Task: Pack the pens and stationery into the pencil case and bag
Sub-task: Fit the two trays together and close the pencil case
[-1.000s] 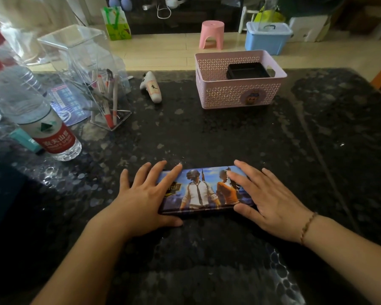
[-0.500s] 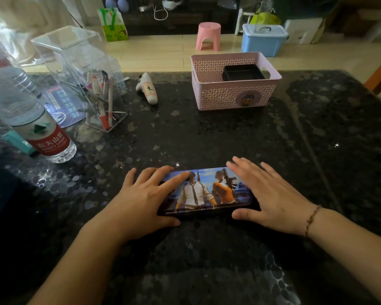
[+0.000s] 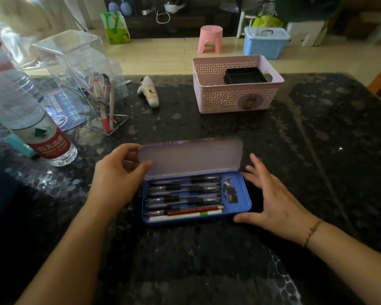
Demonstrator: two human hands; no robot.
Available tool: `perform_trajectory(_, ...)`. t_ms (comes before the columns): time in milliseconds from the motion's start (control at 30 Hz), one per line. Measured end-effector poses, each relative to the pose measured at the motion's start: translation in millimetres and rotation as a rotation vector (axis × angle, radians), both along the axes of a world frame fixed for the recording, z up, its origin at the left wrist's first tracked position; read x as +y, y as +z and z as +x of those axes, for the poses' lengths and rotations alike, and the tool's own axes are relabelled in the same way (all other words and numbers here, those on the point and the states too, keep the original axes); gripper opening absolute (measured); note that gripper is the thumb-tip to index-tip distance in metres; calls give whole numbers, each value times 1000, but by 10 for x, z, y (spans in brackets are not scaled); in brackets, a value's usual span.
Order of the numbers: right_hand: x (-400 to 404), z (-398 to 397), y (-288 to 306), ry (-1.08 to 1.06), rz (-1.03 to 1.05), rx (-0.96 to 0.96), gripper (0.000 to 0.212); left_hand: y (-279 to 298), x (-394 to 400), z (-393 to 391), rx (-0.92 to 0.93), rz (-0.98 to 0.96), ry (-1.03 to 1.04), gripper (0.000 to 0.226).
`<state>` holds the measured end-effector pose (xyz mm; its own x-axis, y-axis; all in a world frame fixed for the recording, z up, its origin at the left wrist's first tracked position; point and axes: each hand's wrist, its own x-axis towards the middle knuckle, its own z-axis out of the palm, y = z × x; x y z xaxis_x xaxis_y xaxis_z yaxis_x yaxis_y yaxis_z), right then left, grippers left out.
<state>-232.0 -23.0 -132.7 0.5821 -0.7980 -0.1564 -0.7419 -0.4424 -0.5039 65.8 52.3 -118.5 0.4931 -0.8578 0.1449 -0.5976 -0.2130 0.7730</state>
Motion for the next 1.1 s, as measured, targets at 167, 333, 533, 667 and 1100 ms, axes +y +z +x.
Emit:
perform_trajectory(167,4,125,310,164,-270,19,122,-162,-24,-12,-21,109,-21,49)
perform_trajectory(333,-53,573,472,410,-112,256,119,-53,70,21,-199,262,-178,60)
perform_trajectory(533,-93,657,466,457,-133,273,112,137,205,-167,-401,469,-634,108)
perform_trajectory(667,-99,657,468,465,-156,266,110,97,172,-198,-480,389,-615,98)
perform_trajectory(1100,-137,664,380,472,-149,212,106,46,128,-294,-545,371,-587,91)
